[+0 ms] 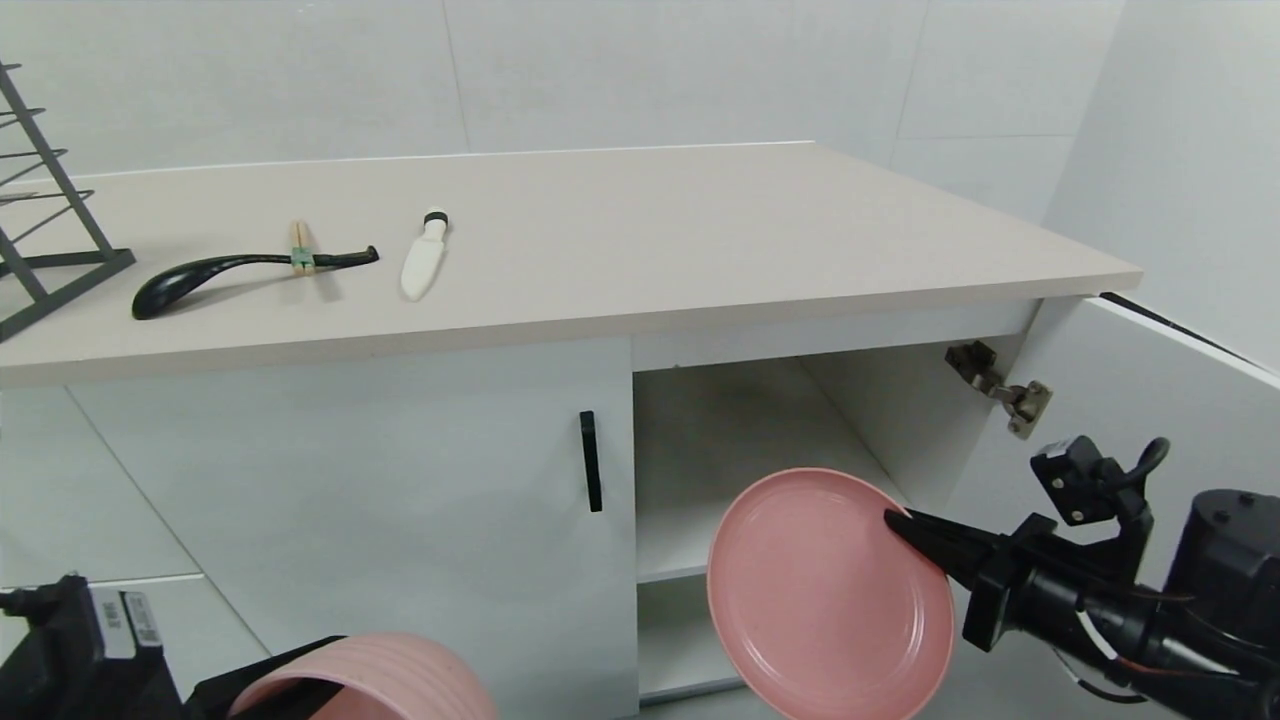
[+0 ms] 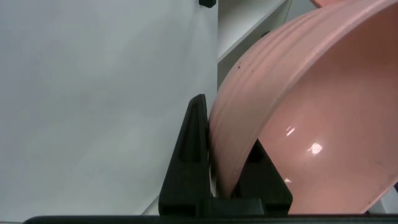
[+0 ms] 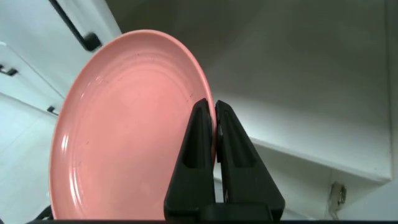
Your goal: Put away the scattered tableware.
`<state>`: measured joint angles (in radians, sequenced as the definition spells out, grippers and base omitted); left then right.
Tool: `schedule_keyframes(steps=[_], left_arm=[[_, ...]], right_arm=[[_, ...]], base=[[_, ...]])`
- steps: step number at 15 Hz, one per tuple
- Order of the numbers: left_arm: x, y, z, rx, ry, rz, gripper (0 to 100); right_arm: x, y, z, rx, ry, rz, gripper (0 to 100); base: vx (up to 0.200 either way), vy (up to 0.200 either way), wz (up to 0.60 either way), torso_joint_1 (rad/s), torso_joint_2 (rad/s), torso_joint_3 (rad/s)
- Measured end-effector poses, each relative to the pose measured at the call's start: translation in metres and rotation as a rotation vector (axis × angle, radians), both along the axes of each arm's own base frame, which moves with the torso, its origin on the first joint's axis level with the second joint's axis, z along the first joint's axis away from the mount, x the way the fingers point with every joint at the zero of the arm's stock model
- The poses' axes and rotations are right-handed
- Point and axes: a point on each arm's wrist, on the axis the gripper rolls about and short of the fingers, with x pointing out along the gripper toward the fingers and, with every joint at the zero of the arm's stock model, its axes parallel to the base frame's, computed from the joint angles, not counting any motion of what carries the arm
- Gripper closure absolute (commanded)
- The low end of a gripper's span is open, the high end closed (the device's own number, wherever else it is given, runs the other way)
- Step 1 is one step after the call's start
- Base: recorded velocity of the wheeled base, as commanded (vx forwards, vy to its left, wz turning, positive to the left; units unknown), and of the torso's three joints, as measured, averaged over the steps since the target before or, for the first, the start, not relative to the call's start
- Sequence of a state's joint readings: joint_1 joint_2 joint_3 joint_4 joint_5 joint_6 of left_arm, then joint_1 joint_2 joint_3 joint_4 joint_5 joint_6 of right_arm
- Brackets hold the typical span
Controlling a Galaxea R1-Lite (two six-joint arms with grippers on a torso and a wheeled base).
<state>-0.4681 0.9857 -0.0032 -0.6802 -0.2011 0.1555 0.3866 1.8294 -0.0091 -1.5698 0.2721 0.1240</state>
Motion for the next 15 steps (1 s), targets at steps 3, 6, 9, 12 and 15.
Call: schedule_keyframes(steps=[3, 6, 9, 12, 15], left_arm=[[-0.002, 0.001, 0.0, -0.013, 0.008, 0.009, 100], [-0.002, 0.001, 0.002, -0.072, 0.031, 0.027, 100], [0.0, 0.0, 0.006, -0.075, 0.012, 0.018, 100], [0.004, -0.002, 0.022, -0.124, -0.078, 0.013, 100], [0.003, -0.002, 0.031, -0.168, -0.155, 0.012, 100]], right_arm=[[0.003, -0.002, -0.007, -0.013, 0.033, -0.012, 100], [0.006, -0.002, -0.015, -0.027, 0.066, -0.021, 100], [0.012, -0.002, -0.025, -0.042, 0.106, -0.032, 100], [0.021, 0.0, -0.034, -0.048, 0.132, -0.035, 100], [0.038, 0.007, -0.044, -0.042, 0.137, -0.039, 100]], base=[[0.2, 0.0, 0.0, 0.002, 0.01, 0.002], [0.0, 0.0, 0.0, 0.0, 0.0, 0.0], [0.0, 0.0, 0.0, 0.0, 0.0, 0.0], [0.0, 0.0, 0.0, 0.0, 0.0, 0.0], [0.0, 0.0, 0.0, 0.0, 0.0, 0.0]])
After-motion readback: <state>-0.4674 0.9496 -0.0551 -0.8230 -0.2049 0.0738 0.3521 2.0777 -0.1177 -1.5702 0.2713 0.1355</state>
